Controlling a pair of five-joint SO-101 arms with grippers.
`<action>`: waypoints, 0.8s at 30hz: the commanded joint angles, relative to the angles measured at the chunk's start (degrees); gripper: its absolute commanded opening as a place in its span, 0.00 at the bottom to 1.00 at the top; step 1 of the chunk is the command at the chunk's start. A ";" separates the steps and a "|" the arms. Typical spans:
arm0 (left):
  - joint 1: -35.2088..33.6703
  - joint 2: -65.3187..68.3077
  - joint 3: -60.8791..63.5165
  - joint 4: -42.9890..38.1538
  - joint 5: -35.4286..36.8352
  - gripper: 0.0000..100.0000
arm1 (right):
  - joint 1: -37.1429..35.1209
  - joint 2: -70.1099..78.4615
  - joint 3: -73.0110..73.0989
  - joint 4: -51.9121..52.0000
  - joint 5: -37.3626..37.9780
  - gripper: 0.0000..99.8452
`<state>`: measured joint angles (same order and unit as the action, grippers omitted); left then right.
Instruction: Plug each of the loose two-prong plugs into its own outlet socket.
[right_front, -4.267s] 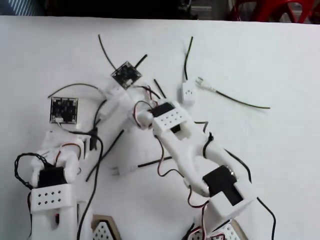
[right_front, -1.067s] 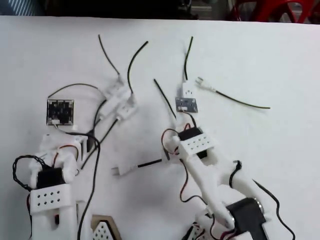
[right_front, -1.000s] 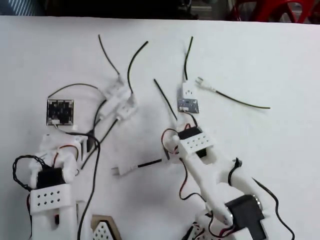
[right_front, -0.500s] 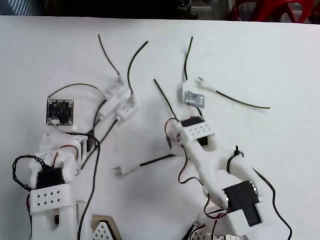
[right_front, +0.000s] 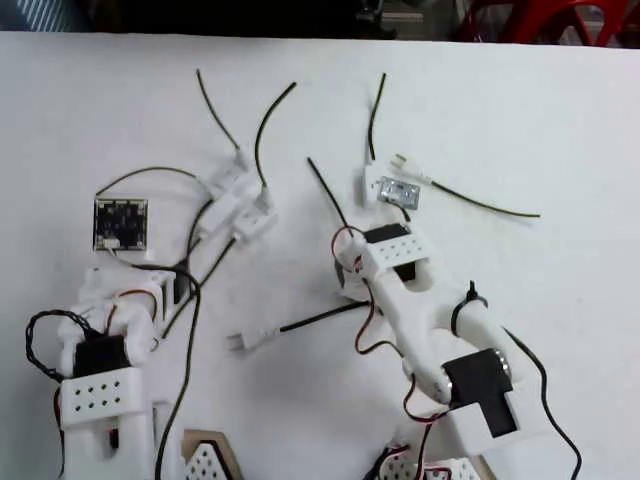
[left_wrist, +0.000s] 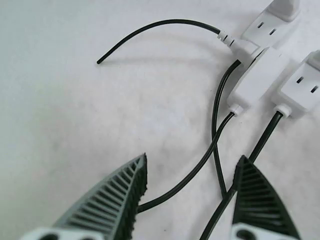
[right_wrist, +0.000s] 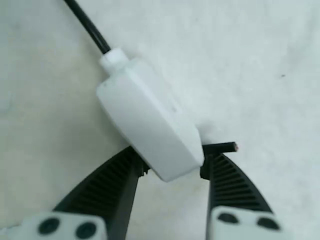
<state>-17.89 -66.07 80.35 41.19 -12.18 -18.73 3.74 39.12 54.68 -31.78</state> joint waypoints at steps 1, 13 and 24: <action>-0.40 -1.27 -0.35 -1.05 0.18 0.28 | 2.15 2.24 -1.58 -0.66 0.18 0.10; -0.40 -1.27 -0.35 -1.05 0.18 0.28 | 6.90 -14.11 -1.58 9.63 13.27 0.02; -0.40 -1.27 -0.35 -1.05 0.18 0.28 | 22.90 -22.99 -1.67 -1.54 40.18 0.02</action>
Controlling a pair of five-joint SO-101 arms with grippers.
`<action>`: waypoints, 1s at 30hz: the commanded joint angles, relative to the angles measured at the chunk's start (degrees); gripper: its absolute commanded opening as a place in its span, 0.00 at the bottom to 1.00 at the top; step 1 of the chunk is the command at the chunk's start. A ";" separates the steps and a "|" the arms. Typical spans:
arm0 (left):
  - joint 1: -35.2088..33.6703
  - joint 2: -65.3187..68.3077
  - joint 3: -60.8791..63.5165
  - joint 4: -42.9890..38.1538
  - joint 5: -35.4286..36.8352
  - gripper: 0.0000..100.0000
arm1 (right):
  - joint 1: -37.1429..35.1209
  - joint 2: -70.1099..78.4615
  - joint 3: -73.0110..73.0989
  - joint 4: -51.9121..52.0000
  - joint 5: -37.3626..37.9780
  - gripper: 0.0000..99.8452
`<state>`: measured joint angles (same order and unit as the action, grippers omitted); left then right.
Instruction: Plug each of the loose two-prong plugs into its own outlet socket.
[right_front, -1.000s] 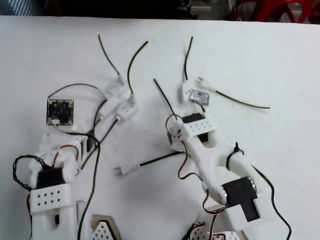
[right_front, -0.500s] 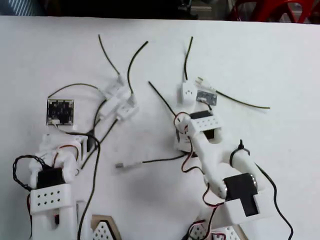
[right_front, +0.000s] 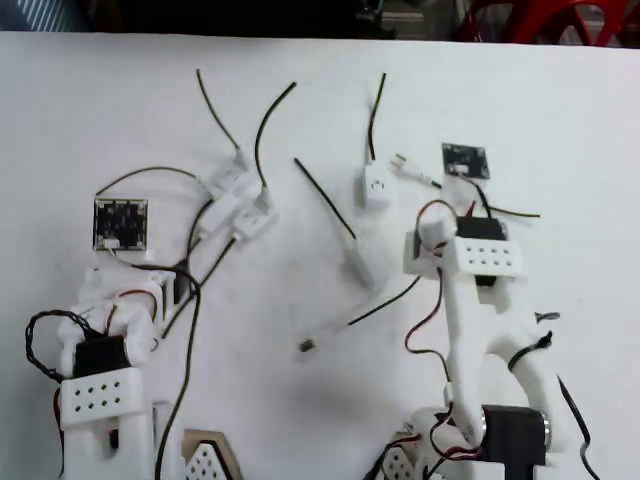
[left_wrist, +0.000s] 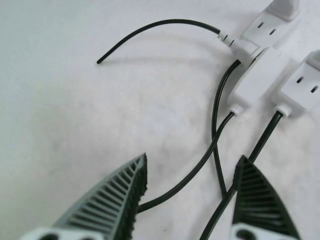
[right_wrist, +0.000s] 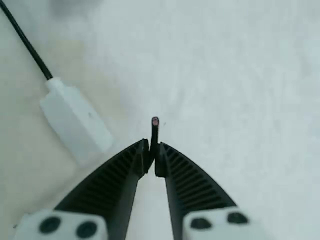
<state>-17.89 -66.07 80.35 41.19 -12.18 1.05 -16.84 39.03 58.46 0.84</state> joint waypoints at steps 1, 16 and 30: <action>-0.40 -1.27 -0.35 -1.05 0.18 0.28 | 4.09 -2.33 -1.58 -7.96 11.16 0.02; -0.40 -1.27 -0.35 -1.05 0.18 0.28 | 7.25 3.47 -13.19 -16.22 26.73 0.17; -0.40 -1.27 -0.35 -1.05 0.18 0.28 | 1.54 6.37 -17.76 17.63 8.09 0.21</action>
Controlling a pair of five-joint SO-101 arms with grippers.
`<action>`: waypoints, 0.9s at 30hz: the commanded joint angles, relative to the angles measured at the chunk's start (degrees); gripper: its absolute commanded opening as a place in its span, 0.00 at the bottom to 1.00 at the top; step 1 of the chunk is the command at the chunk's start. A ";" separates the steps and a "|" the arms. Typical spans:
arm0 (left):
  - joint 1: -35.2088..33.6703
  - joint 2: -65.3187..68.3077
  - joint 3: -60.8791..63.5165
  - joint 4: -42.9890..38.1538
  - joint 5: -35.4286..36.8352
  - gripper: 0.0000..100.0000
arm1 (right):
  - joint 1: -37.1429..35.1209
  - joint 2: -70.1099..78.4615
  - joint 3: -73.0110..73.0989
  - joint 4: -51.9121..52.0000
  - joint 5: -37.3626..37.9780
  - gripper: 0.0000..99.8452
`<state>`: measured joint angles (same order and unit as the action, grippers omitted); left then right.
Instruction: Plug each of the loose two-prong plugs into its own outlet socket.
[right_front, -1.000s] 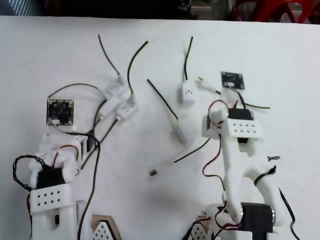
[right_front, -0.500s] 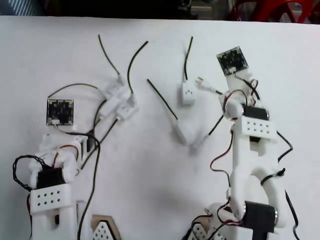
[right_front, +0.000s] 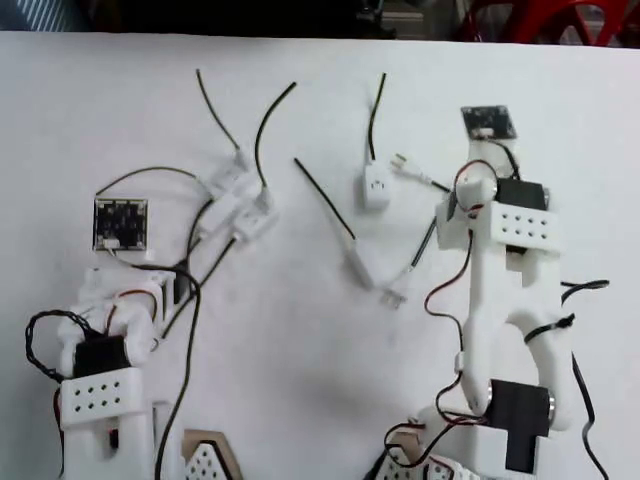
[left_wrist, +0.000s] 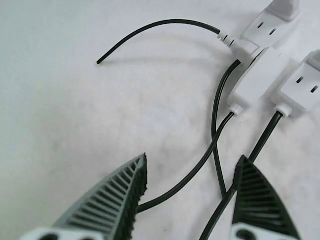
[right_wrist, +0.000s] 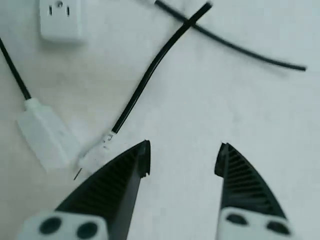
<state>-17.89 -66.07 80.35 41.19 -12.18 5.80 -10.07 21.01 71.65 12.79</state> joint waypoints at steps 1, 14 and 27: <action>-0.48 -1.27 -0.35 -1.05 0.18 0.28 | -4.53 -0.40 1.41 4.88 -5.54 0.21; -0.48 -1.27 -0.26 -1.05 -2.29 0.28 | -12.79 -0.31 19.69 -12.44 -17.85 0.21; -0.48 -1.27 -0.26 -1.05 -2.29 0.28 | -11.91 5.41 20.04 -16.40 -20.84 0.21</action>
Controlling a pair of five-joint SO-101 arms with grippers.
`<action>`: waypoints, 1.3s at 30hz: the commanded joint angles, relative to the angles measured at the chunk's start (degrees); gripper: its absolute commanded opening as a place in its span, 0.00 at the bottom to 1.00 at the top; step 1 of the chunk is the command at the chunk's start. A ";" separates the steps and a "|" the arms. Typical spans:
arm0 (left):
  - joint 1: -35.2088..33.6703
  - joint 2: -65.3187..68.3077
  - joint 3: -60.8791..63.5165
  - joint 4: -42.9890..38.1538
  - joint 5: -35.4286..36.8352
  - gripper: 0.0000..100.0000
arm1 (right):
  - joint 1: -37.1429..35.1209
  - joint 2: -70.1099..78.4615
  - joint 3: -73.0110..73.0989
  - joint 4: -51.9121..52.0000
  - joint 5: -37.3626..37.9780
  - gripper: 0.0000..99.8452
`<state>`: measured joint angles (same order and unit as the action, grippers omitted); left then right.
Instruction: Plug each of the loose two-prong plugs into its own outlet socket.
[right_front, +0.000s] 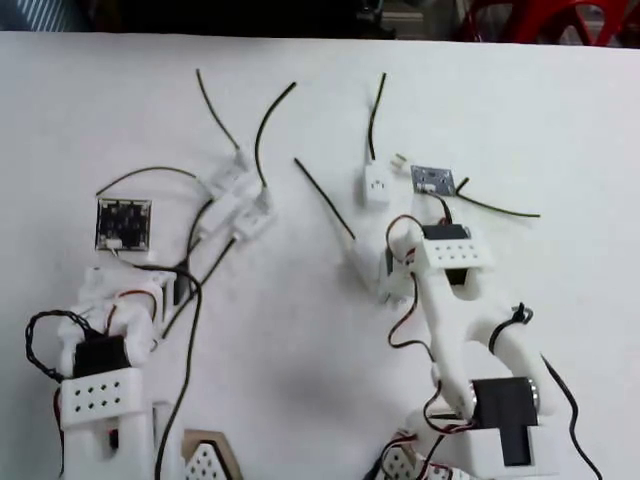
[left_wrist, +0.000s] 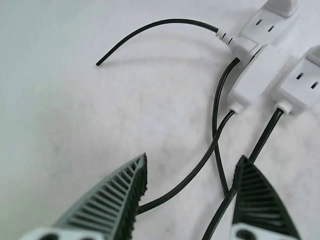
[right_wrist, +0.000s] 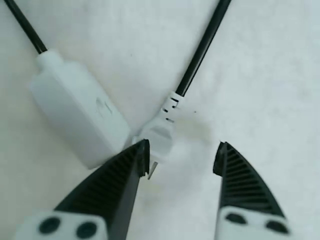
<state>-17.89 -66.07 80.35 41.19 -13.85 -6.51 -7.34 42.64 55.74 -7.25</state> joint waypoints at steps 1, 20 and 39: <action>-0.48 -1.27 -0.26 -1.05 -0.70 0.28 | 0.40 4.35 -2.11 -0.48 -0.88 0.21; -0.48 -1.27 -0.26 -1.05 -0.88 0.28 | -4.18 16.22 -7.91 -0.04 -4.31 0.21; -0.48 -1.27 -0.26 -1.05 -0.88 0.28 | -3.38 16.13 -24.79 26.33 -3.78 0.21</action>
<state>-17.89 -66.07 80.35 41.19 -14.20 -9.67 9.10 21.19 78.77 -10.51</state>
